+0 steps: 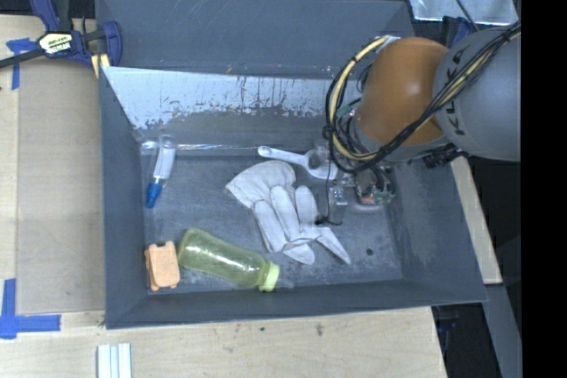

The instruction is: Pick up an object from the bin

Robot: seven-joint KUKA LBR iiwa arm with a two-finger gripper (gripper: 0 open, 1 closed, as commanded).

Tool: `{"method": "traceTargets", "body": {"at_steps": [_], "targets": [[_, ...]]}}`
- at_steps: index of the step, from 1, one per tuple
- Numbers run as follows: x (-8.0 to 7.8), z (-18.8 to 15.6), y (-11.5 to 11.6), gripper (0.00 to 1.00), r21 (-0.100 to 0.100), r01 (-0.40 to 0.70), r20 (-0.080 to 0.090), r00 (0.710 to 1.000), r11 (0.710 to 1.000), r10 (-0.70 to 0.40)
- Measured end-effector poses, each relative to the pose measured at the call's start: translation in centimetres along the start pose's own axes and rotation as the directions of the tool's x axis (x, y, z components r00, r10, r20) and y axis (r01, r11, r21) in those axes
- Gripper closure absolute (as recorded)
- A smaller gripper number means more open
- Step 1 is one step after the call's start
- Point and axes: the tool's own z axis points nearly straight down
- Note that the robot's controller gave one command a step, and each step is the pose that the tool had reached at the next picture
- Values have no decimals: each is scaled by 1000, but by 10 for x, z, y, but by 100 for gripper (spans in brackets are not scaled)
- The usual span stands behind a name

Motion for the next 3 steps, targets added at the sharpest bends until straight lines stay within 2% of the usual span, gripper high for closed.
{"method": "traceTargets", "body": {"at_steps": [1, 2, 3], "targets": [[5, 26, 4, 0, 1, -150, -4, 989, 989, 150], [18, 34, 14, 0, 2, -288, -2, 958, 958, 288], [16, 35, 42, 100, 1, 89, 3, 996, 996, -89]]}}
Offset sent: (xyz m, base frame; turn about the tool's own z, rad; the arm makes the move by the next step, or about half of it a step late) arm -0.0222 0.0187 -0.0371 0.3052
